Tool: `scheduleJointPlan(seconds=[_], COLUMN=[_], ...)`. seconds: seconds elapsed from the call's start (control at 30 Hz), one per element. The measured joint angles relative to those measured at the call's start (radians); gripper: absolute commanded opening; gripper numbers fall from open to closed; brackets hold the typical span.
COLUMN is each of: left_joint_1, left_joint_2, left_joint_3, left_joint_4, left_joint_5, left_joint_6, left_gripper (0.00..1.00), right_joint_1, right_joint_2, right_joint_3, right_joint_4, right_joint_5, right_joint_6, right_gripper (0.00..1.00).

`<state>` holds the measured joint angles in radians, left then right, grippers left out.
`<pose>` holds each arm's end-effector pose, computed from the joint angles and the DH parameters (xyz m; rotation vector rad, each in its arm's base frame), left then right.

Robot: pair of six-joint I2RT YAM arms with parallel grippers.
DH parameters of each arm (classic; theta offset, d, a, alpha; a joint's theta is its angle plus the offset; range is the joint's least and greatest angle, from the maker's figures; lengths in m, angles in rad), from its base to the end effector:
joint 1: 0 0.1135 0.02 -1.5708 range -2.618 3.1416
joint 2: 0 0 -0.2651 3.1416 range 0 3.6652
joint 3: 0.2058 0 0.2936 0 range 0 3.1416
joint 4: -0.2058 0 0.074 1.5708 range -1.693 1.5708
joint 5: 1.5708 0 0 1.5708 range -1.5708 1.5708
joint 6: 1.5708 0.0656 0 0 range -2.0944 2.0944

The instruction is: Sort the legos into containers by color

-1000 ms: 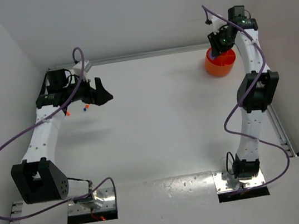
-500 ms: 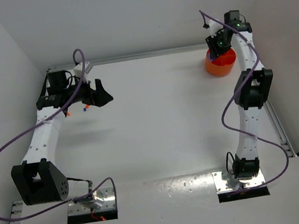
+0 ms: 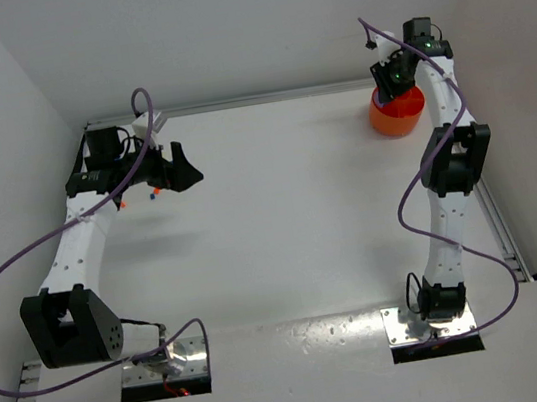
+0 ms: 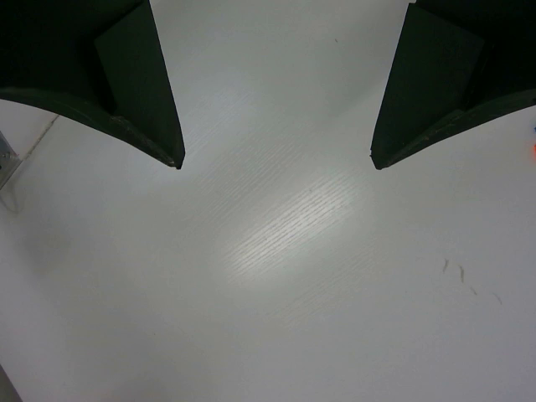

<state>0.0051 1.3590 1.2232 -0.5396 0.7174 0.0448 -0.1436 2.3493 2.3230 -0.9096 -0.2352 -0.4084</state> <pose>0.3537 -0.0413 0.3160 0.4242 2.1144 -0.7701 0.5730 -0.0674 0.2437 -0.4210 2.4350 0.0596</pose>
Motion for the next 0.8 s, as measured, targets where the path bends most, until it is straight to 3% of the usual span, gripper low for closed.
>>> scheduleJointPlan(seconds=[0.3,0.4,0.47,0.8], left_joint_1=[0.000,0.000,0.000,0.000], left_joint_2=[0.000,0.000,0.000,-0.015], left_joint_3=[0.000,0.000,0.000,-0.013], left_joint_4=[0.007,0.007,0.008,0.011], left_joint_5=[0.000,0.000,-0.001,-0.049], left_joint_6=[-0.001,-0.001,-0.001,-0.003], left_gripper=[1.00,1.00,1.00,1.00], right_joint_1=[0.000,0.000,0.000,0.000], right_joint_2=[0.000,0.000,0.000,0.000], right_joint_3=[0.000,0.000,0.000,-0.006], right_joint_4=[0.004,0.004,0.004,0.013], right_joint_5=[0.011,0.016,0.020,0.026], right_joint_6=[-0.004,-0.004,-0.004,0.000], right_gripper=[0.07,0.16,0.27,0.52])
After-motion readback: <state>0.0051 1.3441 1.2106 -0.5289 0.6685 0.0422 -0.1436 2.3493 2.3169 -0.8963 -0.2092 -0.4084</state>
